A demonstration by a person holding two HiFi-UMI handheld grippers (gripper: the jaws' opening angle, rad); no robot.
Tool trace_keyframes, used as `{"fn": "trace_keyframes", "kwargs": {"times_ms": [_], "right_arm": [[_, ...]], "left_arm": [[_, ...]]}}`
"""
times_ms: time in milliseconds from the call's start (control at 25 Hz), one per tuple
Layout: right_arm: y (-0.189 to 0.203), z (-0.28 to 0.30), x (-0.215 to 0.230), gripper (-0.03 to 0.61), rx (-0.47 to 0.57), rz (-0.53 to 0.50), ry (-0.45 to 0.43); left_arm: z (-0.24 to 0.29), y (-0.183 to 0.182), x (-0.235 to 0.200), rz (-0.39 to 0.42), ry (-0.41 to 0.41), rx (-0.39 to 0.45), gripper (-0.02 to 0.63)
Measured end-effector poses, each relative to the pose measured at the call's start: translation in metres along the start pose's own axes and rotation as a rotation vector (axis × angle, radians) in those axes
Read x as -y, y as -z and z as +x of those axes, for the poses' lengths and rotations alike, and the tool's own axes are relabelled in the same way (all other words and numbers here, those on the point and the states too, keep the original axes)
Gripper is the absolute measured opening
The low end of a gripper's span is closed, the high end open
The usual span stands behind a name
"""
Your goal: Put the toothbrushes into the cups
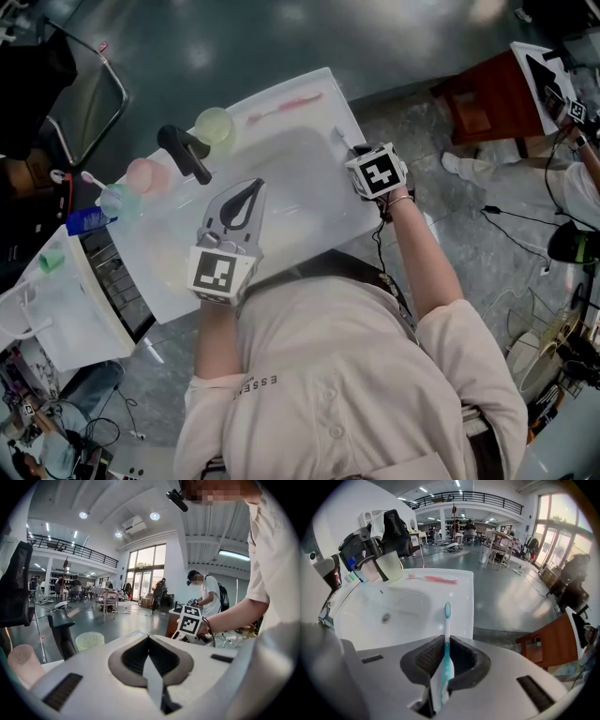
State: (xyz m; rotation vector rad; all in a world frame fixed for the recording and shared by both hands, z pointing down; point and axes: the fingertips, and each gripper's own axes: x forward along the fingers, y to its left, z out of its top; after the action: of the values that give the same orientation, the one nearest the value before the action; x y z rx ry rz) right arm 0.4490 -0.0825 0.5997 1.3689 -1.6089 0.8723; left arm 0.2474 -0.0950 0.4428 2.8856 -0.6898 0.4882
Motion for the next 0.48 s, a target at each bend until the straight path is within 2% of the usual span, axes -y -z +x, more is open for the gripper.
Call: {"fn": "trace_keyframes", "kwargs": {"times_ms": [240,360,480], "right_arm": [[-0.003,-0.005,-0.006,0.046,0.038,0.028,-0.014],[-0.019,-0.018,-0.023,0.046,0.110,0.039,-0.074],[-0.039,-0.036,-0.045,0.046,0.179,0.009,-0.129]], "left_arm": [[-0.016,0.005,-0.013,-0.044,-0.044,0.000,0.002],[-0.028,0.000,-0.019,-0.048,-0.062,0.022,0.001],[-0.041,-0.008,-0.023,-0.037,-0.076,0.037,0.001]]}}
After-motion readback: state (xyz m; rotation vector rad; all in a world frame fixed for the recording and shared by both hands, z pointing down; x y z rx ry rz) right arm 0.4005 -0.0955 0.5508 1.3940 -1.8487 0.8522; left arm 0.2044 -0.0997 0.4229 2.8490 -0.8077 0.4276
